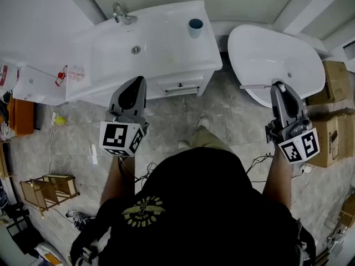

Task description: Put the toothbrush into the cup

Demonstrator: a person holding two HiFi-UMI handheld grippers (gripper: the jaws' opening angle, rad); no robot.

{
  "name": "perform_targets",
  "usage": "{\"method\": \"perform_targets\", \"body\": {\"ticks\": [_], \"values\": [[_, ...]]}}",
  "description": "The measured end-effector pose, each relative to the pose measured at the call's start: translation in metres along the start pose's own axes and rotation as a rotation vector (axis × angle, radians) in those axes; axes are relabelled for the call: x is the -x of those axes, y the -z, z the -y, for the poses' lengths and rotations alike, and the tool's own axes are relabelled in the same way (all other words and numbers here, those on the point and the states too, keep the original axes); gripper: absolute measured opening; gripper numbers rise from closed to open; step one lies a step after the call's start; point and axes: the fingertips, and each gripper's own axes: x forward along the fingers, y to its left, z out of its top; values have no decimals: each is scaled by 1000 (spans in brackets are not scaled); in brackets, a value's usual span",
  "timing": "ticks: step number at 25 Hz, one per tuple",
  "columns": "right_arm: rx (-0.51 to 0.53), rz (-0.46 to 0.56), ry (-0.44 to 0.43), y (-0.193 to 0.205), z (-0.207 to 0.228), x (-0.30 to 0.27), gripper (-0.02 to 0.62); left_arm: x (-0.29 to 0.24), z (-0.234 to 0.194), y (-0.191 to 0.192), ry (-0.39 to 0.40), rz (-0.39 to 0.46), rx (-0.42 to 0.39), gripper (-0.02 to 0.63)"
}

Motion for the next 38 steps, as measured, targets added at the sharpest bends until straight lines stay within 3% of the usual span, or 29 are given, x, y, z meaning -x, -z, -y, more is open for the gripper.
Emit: {"method": "perform_targets", "body": {"ticks": [7,23,31,38], "values": [[-16,-7,-28,4,34,-29,44,-39,-2,0,-7,-31,0,12],[-61,2,-134,17,123,-114,44,-133,-20,-17,-100,-48,-13,12],[-64,34,-230,9,159,-154,44,-146,-25,-32,-207,-41,-26,12],[-80,42,-267,11,168,-168,44,-146,-27,-30,-250,-56,-24,12]]}}
